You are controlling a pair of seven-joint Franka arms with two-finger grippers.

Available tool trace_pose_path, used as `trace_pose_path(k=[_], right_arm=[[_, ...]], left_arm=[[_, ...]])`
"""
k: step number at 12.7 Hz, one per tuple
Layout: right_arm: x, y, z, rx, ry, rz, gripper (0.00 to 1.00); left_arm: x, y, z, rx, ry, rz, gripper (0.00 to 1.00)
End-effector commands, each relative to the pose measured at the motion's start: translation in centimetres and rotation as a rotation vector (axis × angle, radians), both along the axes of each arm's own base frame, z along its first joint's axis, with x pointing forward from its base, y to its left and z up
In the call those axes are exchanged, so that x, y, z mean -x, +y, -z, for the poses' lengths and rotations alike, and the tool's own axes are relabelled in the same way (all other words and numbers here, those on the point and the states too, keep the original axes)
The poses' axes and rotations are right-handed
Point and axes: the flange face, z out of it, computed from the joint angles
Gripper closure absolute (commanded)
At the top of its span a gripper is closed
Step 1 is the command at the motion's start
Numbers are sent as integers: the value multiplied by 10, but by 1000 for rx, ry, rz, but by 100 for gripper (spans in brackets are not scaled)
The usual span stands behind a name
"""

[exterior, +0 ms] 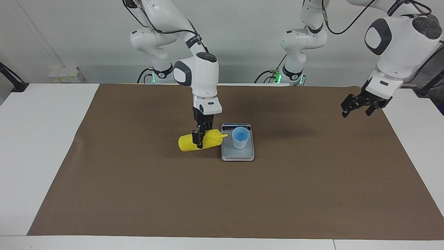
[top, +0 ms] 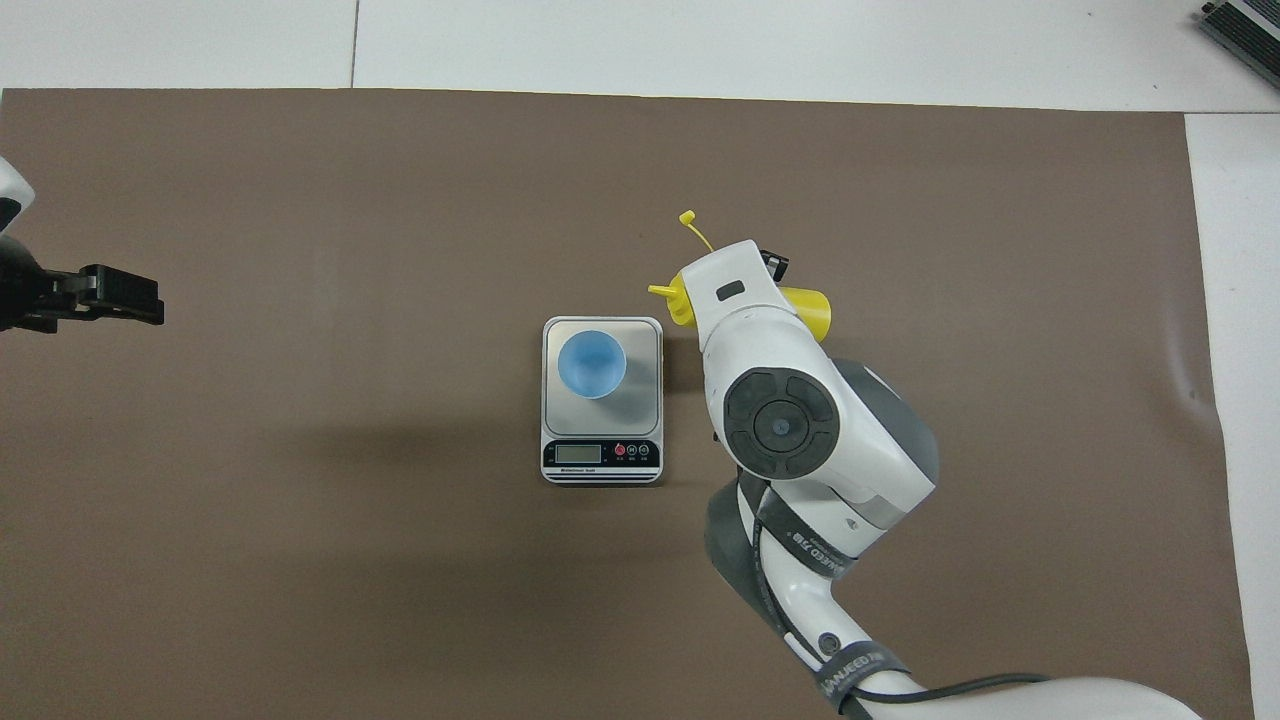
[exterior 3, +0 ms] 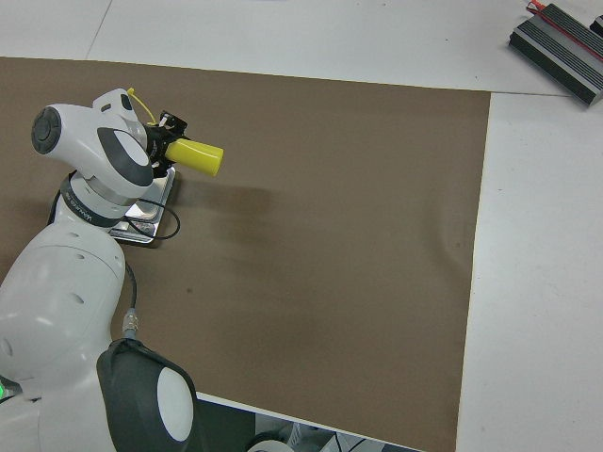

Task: Pour seasoning into cup on scale with both arms
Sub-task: 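Carry the yellow bottle with the right gripper over the cup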

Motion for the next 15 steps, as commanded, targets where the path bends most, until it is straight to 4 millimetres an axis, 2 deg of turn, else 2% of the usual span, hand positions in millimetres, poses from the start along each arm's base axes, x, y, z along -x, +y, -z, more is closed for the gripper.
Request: trace_pose_path(k=[1,2,3,5,7,9,12,14,15], right_arm=[[0,8,-7,83,-40,-31,55],[4,12,-7,119,-46,-49,55],[15,30,-3,156,-63,-71,55],[19,34,1,231,-112,-73,55],[33,57,20,318,-125,-132,55],[35,57,24,391,-169,-138,55],[47,73,29,468,-220,-174,55],[58,87,47,529,-300,-167,55],[60,87,54,548,-321,-158,55]], left_arm=[[8,-1,-3,-18,-15,6,0],[8,-1,-3,-18,-14,6,0],[8,-2,-3,-18,-8,7,0],[9,-3,-3,-18,-8,9,0],[9,-3,-3,-18,-6,11,0],[9,-2,-3,-18,-8,7,0],[9,0,-2,-18,-5,4,0],[9,5,-2,-18,-4,-5,0],[9,6,-2,-18,-3,-8,0]])
